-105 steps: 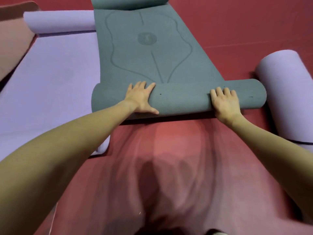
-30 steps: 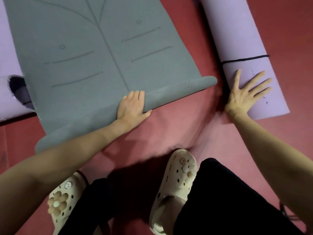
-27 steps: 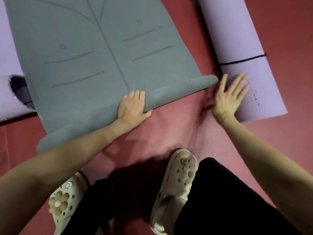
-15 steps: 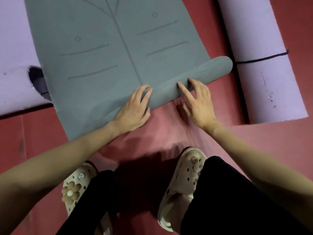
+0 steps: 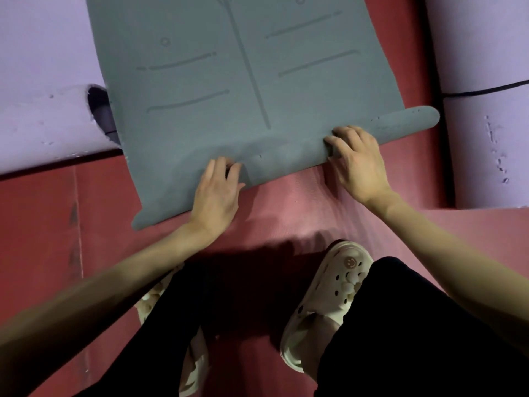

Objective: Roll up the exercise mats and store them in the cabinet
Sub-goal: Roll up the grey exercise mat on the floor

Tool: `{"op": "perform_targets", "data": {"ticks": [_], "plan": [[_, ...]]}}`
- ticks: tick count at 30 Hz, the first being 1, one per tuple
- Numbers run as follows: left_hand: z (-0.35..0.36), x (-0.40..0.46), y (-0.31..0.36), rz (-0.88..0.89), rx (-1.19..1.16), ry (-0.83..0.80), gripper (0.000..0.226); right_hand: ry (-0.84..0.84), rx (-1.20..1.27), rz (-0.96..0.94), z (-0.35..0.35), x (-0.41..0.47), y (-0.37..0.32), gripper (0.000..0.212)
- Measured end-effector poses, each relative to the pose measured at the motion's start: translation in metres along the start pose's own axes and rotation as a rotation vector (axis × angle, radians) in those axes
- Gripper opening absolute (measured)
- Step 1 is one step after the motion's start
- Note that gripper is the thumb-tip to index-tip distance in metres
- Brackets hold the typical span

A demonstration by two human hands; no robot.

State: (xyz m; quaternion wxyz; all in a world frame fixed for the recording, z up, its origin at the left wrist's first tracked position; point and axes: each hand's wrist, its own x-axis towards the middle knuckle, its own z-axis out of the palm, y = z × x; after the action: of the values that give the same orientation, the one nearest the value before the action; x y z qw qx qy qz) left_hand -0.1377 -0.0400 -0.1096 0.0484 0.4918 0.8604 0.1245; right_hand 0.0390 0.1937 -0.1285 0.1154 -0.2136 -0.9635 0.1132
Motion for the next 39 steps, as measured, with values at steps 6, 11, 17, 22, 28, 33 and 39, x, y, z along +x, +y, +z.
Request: {"op": "perform_targets", "data": {"ticks": [6,11,17,22,28,33,39], "plan": [[-0.004,0.009,0.012,-0.075,0.117,-0.053,0.033,-0.067,-0.006,-0.049,-0.002,-0.004,0.006,0.033],[-0.004,0.005,0.007,-0.078,0.164,-0.094,0.036,-0.110,-0.025,-0.109,-0.009,-0.004,0.014,0.036],[0.003,0.004,0.008,-0.170,0.000,-0.219,0.037,-0.170,-0.050,-0.145,-0.006,-0.009,0.014,0.033],[0.007,-0.001,0.008,-0.225,-0.134,-0.287,0.032,-0.261,-0.047,-0.196,-0.004,-0.017,0.016,0.038],[0.014,-0.004,0.001,-0.142,-0.220,-0.401,0.021,-0.431,-0.061,-0.323,-0.009,-0.004,0.020,0.036],[0.015,0.007,-0.013,-0.159,-0.331,-0.465,0.019,-0.587,-0.078,-0.256,-0.011,0.024,0.015,0.025],[0.017,0.019,-0.016,-0.466,-0.508,-0.507,0.023,-0.711,-0.214,-0.093,-0.006,0.044,0.007,0.025]]}}
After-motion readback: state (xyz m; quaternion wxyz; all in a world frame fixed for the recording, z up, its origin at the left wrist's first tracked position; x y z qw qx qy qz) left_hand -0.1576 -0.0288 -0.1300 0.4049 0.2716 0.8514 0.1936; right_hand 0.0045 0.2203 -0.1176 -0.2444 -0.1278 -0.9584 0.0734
